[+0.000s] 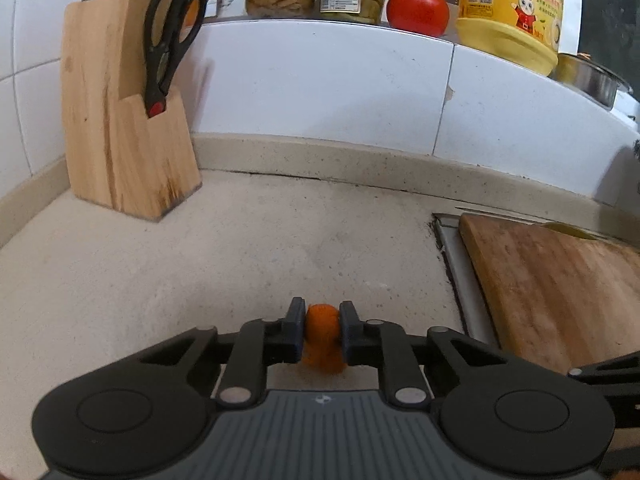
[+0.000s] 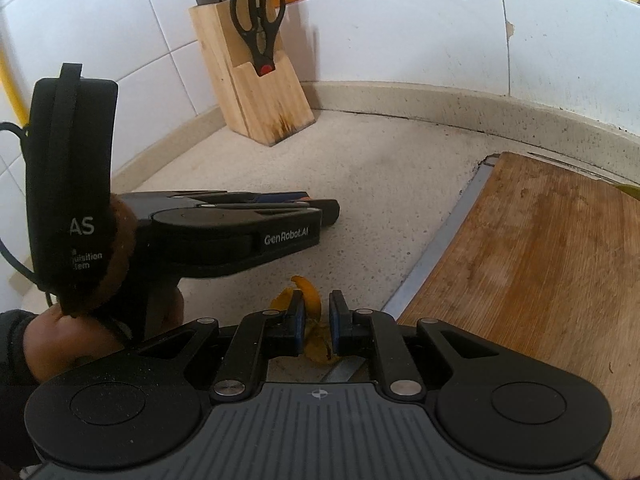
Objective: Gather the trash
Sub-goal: 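Open the left gripper and grasp another orange peel piece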
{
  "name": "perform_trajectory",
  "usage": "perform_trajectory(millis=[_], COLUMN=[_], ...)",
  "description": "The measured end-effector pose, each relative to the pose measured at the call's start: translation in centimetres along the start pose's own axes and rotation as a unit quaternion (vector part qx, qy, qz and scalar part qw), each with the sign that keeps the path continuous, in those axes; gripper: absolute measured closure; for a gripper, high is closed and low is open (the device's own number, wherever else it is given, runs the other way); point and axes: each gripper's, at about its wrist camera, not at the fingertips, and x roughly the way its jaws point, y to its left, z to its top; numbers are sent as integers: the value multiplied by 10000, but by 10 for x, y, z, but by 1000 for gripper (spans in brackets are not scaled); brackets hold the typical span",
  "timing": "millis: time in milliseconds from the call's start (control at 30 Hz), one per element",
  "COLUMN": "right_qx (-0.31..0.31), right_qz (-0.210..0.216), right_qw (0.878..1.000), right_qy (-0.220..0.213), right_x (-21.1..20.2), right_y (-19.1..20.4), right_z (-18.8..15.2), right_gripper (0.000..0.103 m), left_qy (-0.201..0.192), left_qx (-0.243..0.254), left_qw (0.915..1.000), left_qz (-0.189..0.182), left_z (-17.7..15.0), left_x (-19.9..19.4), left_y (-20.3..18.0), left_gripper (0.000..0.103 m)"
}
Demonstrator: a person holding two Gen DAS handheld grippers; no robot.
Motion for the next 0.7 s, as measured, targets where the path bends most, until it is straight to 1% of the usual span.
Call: perform_trajectory(millis=[67,233,333,500,600,700], right_qx=[25,122,167,239,144,-15], right_qz=[-18,-26,-21,-29,-65,-84], right_qw=[10000,9999,9999,9997,9999,9999], right_qy=[-7,-22,-11,28,38,60], right_x=[0,-2,-3,-2,-3,-3], right_y=[0,-1,-2,0,4,10], right_z=[-1,-4,-5,-3,-3,-3], right_gripper=[87,88,89,89,87,80], left_qy=[-1,44,29,132,227,229], left_qx=[34,-184,-196,-289,-403,-415], left_qw=[10000,9996,9994,9984,9975,9969], left_qz=[79,188,297,468,541,620], left_z=[-5,-10,-11,-22,-28,-32], left_x=[-7,-25,-34,-45,-47,-50], left_y=[0,12,16,23,26,26], left_gripper=[91,91,92,92,92,92])
